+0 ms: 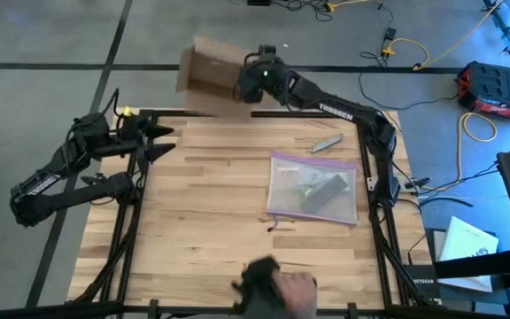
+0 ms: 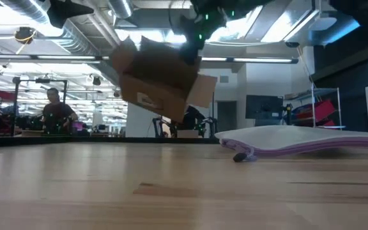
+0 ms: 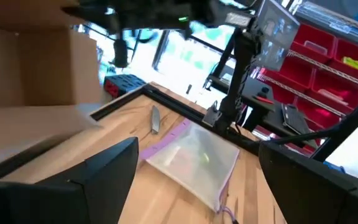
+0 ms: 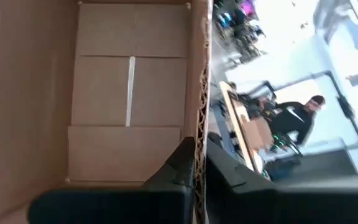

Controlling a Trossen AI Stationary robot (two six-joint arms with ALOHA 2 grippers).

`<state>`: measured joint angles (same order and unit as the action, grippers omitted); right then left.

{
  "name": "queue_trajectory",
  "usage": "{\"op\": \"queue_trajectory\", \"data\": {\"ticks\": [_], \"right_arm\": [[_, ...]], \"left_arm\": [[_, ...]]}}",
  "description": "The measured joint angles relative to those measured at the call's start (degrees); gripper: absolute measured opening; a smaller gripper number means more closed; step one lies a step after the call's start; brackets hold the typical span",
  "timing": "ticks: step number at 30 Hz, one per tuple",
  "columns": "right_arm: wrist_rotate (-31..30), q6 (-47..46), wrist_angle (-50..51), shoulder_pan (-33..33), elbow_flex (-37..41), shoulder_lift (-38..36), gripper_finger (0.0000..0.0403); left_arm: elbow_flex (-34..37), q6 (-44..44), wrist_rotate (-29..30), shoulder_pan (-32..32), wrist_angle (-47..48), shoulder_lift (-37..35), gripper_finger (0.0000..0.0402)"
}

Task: Unpack boxes
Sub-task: Break down the cardboard box using a cutter until it is fully flat

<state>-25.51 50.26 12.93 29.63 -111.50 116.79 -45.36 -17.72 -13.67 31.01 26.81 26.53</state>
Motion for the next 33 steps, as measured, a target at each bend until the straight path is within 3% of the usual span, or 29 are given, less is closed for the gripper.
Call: {"op": "queue_trajectory", "data": {"ticks": [7, 13, 18, 25, 33], "right_arm": [[3.13, 7.93, -9.78, 8.11, 0.09, 7.84, 0.0], [3.31, 20.72, -19.36, 12.34, 0.07, 13.66, 0.0], [2.97, 25.18, -16.9, 13.8, 0.07, 16.48, 0.0], [2.58, 25.01, -13.71, 9.04, 0.04, 17.45, 0.0], [-2.0, 20.84, -6.01, -1.29, -0.01, 14.58, 0.0]], "left_arm": [[0.0, 1.2, 0.31, 0.0, 0.32, 2.99, 0.032], [0.0, -0.1, 0.31, -0.07, 0.95, 6.07, 0.032], [0.0, 0.5, 0.31, -1.28, 1.25, 8.36, 0.032], [0.0, 1.48, 0.29, -3.21, 0.94, 10.04, 0.032], [0.02, 2.61, 0.42, -3.63, -2.11, 9.07, 0.032]]}}
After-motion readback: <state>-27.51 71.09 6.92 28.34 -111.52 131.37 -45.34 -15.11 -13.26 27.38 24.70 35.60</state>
